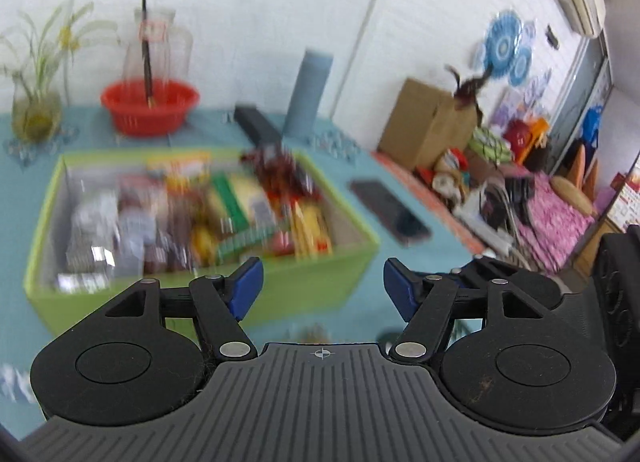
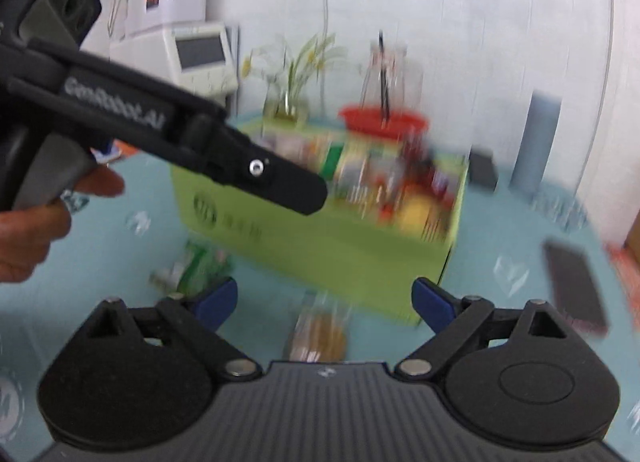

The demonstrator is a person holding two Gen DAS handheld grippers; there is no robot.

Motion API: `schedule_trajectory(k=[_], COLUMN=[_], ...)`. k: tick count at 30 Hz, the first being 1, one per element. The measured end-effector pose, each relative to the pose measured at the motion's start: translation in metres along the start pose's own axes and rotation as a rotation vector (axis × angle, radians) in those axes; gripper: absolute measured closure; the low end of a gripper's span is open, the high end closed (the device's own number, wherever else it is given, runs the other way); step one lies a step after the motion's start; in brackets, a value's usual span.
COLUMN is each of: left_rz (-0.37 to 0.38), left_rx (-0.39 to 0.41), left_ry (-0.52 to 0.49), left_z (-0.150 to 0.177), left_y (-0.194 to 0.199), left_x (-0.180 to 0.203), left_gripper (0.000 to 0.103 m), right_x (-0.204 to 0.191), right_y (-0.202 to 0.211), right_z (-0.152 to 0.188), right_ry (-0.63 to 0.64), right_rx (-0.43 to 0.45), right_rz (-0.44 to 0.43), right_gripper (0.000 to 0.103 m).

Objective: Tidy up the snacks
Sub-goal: 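Carry the wafer bar into the green box and release it, then grasp the clear bag of brown pastry with the left gripper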

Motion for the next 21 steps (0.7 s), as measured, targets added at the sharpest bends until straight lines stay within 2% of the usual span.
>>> schedule_trajectory(k=[2,4,7,8,10,14,16,19,21], left_rz=[-0.021,-0.030,-0.050,-0.053,-0.018,-0.022,-0.023,-0.010,-0.008], left_rx=[-0.093,-0.167,-0.233,-0.252,-0.255,-0.255,-0.250,-0.252,-0.250], left_ry=[0.015,0.030,0.055,0.062,0.094,0.091,0.095,0.103,0.104], left_z=[0.018,0.027,0.034,0.036,0.041,0.056,0.068,0.087,0.098], left_y=[-0.024,-0.048,-0.074,-0.080,-0.081,-0.064,-0.054,-0.038,-0.027], left_x=[-0.002,-0.004,-0.008,-0.009,-0.010,-0.002,0.003,0.012,0.017], left_gripper=[0.055,0.061,0.068,0.073,0.076,0.078,0.077,0.077,0.077], right_x=[-0.003,-0.002,-0.004,-0.007,-0.018,-0.038,-0.046,-0.065,-0.076], right_y=[-0.010,-0.022,-0.036,-0.040,-0.041,-0.023,-0.014,0.004,0.015], right_z=[0.017,0.021,0.019,0.019,0.022,0.036,0.044,0.063,0.072], right_ry=[-0.037,-0.054,-0.056,-0.050,-0.009,0.008,-0.020,-0.022,-0.031], right_rx=[-0.051,-0.065,-0.083,-0.097,-0.116,-0.112,-0.105,-0.095,-0.081], right_rz=[0.003,-0.004,-0.024,-0.040,-0.042,-0.028,-0.034,-0.029,-0.016], right_gripper=[0.010,0.010,0.011,0.014,0.021,0.021,0.018,0.009,0.009])
Point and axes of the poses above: each gripper's, at about its wrist camera, not at the fingertips, and y roughly against the way its jaws point, x to its right, z to its underside, the point moved 4 cm from there along -y, roughly the way its jaws point, and after that the axes turned 4 degrees about -x, right-handed, at the moved point
